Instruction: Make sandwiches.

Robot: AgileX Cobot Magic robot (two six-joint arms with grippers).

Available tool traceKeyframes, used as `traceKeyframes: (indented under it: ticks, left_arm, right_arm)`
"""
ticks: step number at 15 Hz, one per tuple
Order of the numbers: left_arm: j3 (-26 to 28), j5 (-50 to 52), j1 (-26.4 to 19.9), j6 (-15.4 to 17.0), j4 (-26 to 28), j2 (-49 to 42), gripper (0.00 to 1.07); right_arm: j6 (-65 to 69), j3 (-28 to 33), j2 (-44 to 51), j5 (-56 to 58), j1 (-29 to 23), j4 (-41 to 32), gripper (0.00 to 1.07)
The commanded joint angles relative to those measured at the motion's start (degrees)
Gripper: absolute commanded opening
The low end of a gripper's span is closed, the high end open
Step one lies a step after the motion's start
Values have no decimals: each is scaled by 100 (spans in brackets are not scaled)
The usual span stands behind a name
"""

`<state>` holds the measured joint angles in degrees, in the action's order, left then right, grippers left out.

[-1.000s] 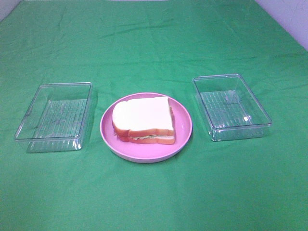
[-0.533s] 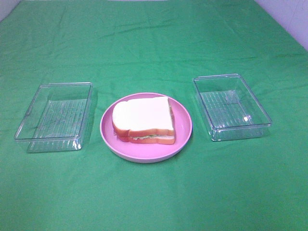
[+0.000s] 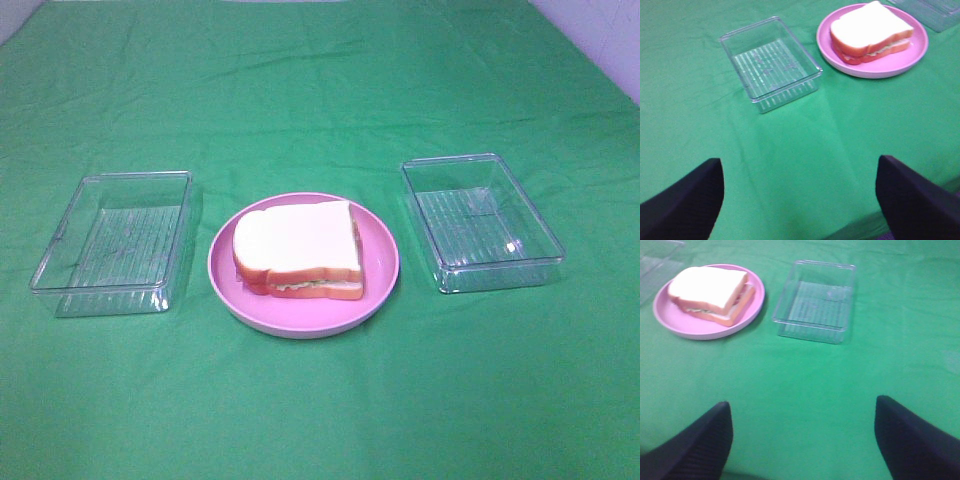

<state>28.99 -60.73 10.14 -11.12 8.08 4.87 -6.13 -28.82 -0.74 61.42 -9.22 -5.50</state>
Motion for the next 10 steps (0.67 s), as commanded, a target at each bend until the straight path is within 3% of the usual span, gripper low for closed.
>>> traceKeyframes:
  ticks: [1,4,10]
  left_arm:
    - [-17,52,-699,46,23,-97,79]
    - [-17,52,-837,46,6,-693,79]
    - [6,17,-831,46,46,-659,79]
  right_arm:
    - [-86,6,212,-52,716,6,75]
    - [-80,6,195,-57,940,0,75]
    - [-74,6,189,-57,928,-17,75]
